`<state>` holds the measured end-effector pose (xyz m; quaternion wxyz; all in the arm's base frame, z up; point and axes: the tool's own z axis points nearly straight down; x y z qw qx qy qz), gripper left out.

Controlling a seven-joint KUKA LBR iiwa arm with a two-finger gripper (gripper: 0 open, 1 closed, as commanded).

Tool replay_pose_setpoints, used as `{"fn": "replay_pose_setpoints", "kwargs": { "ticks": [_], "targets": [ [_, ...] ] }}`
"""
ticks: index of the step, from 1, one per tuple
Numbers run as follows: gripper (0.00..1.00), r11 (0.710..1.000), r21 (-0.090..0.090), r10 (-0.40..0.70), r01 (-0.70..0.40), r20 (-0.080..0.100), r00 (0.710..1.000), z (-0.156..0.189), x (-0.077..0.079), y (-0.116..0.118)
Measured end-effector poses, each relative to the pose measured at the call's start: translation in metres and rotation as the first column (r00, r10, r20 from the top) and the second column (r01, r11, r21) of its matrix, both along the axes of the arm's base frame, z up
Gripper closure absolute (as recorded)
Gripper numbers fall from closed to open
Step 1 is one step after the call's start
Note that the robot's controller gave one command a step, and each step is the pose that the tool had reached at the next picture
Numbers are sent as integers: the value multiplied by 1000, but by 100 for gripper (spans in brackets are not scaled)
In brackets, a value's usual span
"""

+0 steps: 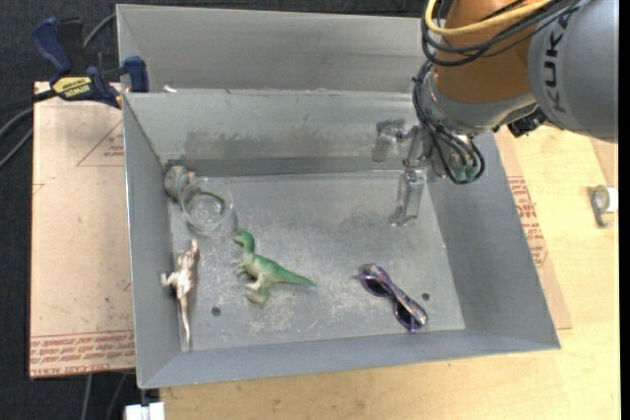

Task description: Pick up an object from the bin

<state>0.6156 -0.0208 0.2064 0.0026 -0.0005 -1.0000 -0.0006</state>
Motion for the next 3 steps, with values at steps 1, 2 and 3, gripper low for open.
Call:
{"fn": "replay_pose_setpoints", "kwargs": {
  "ticks": [1, 2, 3],
  "targets": [
    [0, 1000, -1, 1, -1, 8, 1000, 5, 1, 0],
    [0, 1000, 1, 28, -28, -3, 1000, -85, -24, -5],
    [0, 996, -1, 92, -92, 11, 996, -98, -7, -14]
  ]
}}
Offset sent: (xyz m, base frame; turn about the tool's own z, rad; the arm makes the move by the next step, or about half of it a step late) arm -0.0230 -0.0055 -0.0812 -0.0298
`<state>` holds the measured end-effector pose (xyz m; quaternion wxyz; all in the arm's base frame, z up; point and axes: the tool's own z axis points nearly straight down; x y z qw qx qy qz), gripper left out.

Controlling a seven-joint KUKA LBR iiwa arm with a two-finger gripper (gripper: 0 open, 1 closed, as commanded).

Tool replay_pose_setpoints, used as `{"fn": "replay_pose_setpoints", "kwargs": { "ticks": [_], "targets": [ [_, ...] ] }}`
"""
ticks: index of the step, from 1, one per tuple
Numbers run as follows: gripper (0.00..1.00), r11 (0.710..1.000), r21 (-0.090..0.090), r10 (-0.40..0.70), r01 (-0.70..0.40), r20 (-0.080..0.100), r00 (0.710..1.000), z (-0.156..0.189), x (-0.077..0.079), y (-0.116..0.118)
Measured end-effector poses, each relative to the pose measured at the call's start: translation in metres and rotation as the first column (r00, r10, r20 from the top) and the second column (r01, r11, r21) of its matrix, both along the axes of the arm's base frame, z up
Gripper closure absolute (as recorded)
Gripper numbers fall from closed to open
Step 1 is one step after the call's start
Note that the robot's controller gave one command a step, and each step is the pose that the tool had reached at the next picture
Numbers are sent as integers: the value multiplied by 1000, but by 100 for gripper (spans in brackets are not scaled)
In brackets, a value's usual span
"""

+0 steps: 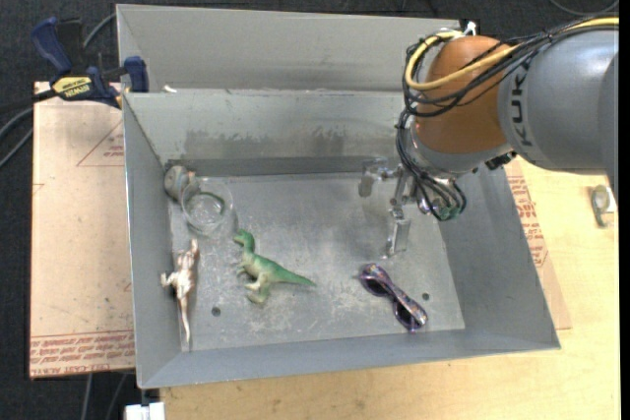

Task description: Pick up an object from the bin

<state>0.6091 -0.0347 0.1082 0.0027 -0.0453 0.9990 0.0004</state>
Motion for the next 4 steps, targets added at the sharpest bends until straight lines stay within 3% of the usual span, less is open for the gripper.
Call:
{"fn": "replay_pose_setpoints", "kwargs": {
  "ticks": [1, 2, 3, 4],
  "targets": [
    [0, 999, -1, 49, -49, -15, 999, -35, -5, -66],
    [0, 990, 2, -140, 140, -2, 990, -36, -36, -50],
    [0, 993, 1, 118, -118, -11, 993, -38, -53, -27],
    [0, 995, 3, 101, -101, -1, 995, -39, -93, -17]
  ]
}}
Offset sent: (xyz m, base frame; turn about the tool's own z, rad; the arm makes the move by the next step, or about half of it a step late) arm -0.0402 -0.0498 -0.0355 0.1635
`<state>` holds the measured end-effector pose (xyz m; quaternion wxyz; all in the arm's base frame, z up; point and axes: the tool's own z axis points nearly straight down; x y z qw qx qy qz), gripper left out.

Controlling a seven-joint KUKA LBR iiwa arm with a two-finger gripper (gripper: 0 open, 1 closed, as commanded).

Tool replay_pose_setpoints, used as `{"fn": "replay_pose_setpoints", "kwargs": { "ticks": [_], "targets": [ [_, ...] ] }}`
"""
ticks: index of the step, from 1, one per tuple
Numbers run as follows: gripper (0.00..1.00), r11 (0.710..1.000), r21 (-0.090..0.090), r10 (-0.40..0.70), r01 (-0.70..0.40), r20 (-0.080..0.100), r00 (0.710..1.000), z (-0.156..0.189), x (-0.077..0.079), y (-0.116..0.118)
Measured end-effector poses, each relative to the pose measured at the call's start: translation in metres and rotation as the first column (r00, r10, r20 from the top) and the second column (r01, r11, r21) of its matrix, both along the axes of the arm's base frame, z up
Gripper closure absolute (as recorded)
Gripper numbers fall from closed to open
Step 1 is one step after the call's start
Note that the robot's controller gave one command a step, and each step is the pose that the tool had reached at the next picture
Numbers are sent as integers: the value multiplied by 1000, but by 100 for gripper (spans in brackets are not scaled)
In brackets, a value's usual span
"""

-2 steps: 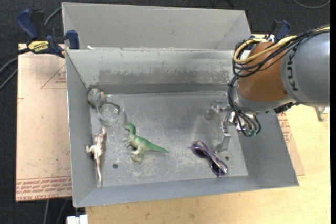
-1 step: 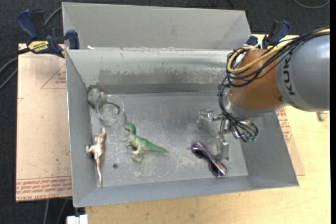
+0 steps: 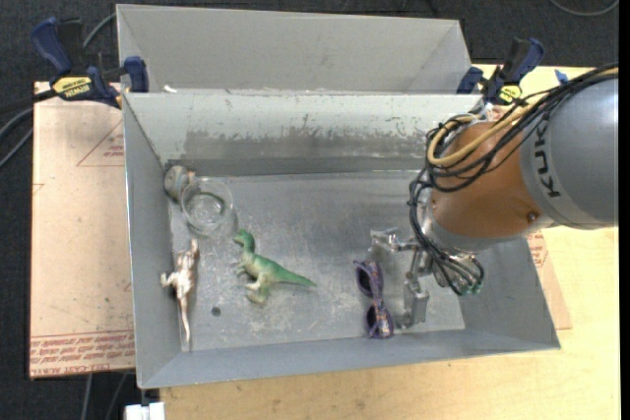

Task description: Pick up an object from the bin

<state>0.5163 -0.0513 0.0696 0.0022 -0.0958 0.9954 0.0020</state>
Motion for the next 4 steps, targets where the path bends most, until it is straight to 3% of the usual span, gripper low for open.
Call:
{"fn": "replay_pose_setpoints", "kwargs": {
  "ticks": [1, 2, 3, 4],
  "targets": [
    [0, 944, -1, 331, -331, -6, 944, 0, -8, 2],
    [0, 948, 2, 318, -318, 3, 948, 0, -5, 54],
    [0, 889, 0, 457, -457, -1, 889, 0, 9, 66],
    [0, 934, 4, 357, -357, 5, 934, 0, -4, 90]
  ]
}}
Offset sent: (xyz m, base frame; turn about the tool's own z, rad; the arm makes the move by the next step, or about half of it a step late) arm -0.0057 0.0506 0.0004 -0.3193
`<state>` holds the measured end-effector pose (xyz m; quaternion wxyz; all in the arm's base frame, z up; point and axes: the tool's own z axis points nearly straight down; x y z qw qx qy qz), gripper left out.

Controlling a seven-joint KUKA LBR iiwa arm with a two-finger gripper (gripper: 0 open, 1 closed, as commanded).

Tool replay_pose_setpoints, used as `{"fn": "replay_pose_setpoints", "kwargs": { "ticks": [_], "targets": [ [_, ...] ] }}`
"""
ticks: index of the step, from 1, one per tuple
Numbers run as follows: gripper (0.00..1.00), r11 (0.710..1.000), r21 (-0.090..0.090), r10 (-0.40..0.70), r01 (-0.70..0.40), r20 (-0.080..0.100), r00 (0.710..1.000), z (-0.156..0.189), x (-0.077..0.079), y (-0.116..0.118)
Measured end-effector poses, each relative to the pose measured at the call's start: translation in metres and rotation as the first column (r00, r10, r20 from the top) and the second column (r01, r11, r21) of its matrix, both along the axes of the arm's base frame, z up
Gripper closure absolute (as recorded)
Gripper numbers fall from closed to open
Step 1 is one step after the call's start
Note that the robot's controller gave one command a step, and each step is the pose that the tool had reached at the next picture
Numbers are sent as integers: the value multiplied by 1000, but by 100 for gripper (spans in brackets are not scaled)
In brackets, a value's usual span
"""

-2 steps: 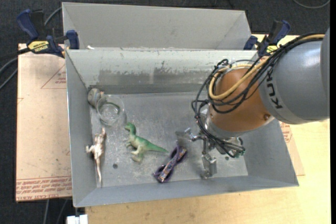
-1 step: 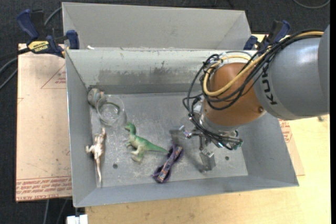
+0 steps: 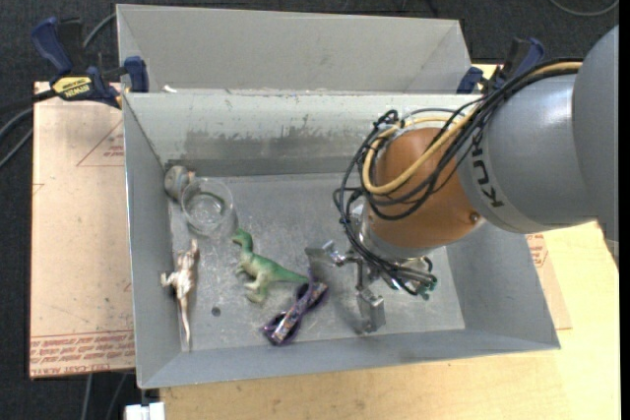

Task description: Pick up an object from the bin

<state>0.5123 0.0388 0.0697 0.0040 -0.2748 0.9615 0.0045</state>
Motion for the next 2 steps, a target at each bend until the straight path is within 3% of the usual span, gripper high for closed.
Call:
{"fn": "replay_pose_setpoints", "kwargs": {
  "ticks": [1, 2],
  "targets": [
    [0, 995, -2, -103, 103, 0, 995, 1, 49, 24],
    [0, 1000, 2, 3, -3, 3, 1000, 1, 48, 55]
  ]
}}
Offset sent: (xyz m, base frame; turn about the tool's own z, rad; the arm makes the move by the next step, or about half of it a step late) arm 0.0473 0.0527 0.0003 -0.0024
